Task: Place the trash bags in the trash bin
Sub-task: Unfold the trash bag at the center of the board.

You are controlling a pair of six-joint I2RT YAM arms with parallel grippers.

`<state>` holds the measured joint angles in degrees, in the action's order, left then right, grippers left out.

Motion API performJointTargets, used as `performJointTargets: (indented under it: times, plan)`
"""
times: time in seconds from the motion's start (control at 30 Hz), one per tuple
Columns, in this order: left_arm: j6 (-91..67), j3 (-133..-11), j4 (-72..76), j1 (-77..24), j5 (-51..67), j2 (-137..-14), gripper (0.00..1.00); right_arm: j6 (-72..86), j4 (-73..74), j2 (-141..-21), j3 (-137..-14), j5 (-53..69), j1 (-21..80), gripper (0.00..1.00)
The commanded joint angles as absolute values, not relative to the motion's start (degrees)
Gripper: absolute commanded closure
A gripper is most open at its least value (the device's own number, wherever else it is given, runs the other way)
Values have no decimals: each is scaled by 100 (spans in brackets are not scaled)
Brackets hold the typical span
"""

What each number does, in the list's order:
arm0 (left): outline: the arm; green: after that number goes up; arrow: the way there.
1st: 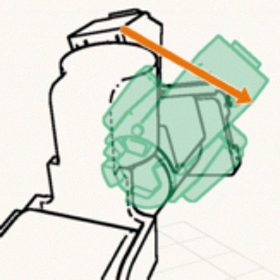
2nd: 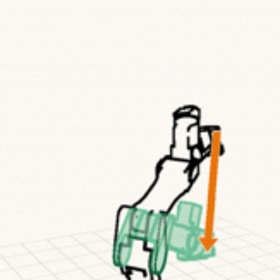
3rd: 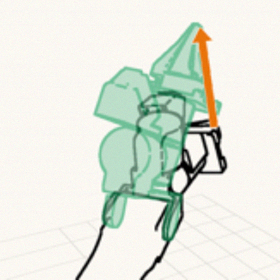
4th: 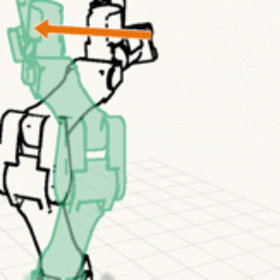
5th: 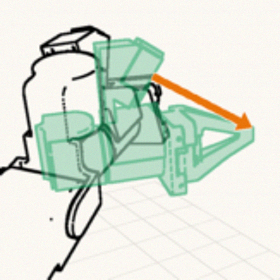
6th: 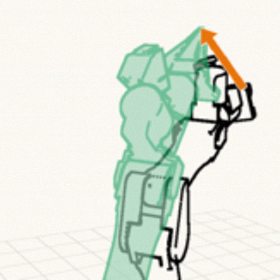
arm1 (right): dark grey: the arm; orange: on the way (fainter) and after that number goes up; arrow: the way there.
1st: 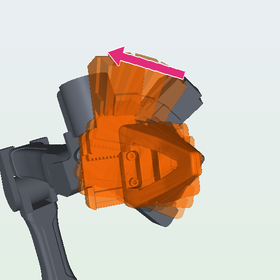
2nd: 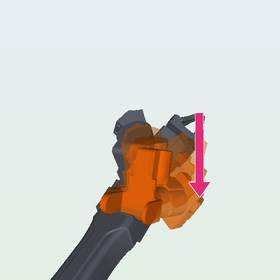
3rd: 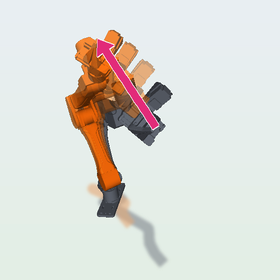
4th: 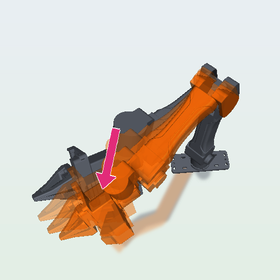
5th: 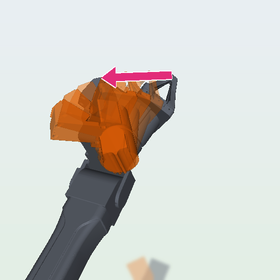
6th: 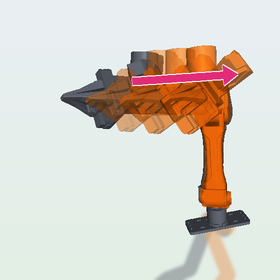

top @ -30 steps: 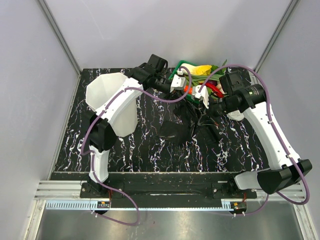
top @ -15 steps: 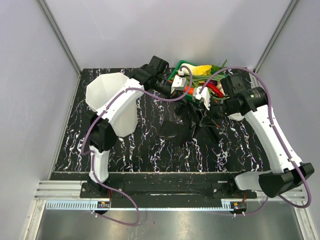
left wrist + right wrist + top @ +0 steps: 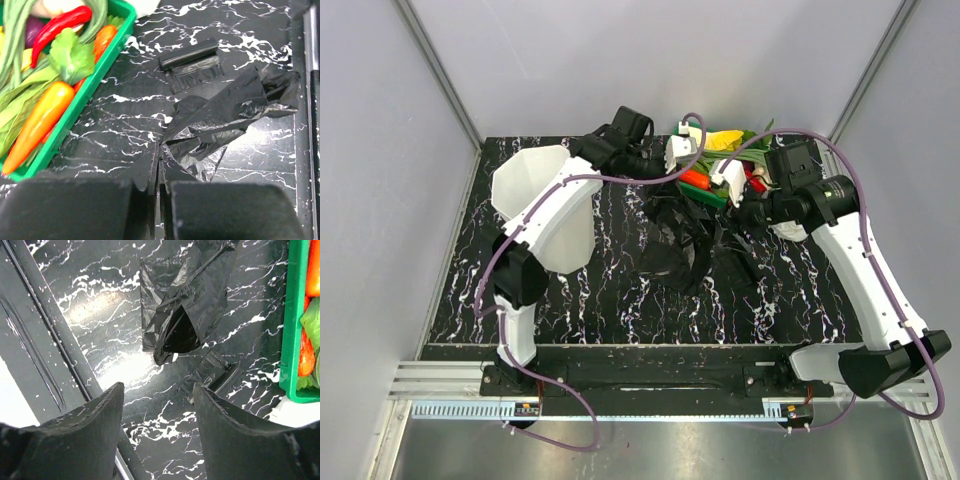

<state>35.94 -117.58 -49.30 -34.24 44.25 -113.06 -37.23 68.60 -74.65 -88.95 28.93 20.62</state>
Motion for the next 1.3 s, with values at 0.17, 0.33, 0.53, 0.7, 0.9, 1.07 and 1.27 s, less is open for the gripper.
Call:
performJointTargets:
  times: [0.17,0.33,0.53,0.7,0.9,1.07,1.27]
  plan:
    - [1302,-11478,-4131,-3437,3208,-10433,100,-3516,6812,-7787,-9431,4961,2101,51]
    - [450,-11496,-4113,-3437,3217,-10362,100,-2999,5997,-8068,-9028,5730,2144,51]
    - [26,-11549,-4078,-3445,2884,-10415,100,-2997,5748,-8218,-8947,5792,2364,56]
    - [18,-11707,-4096,-3445,2786,-10599,100,-3085,5845,-8279,-9026,5696,2478,57]
    - [18,-11900,-4087,-3463,2373,-10801,100,-3147,6126,-8095,-9439,5669,2522,56]
    - [-165,-11857,-4087,-3507,2513,-10741,100,-3024,5846,-8191,-9177,5757,2610,55]
    - [-299,-11637,-4034,-3612,2654,-10398,100,-2752,5187,-8700,-8965,5476,2856,59]
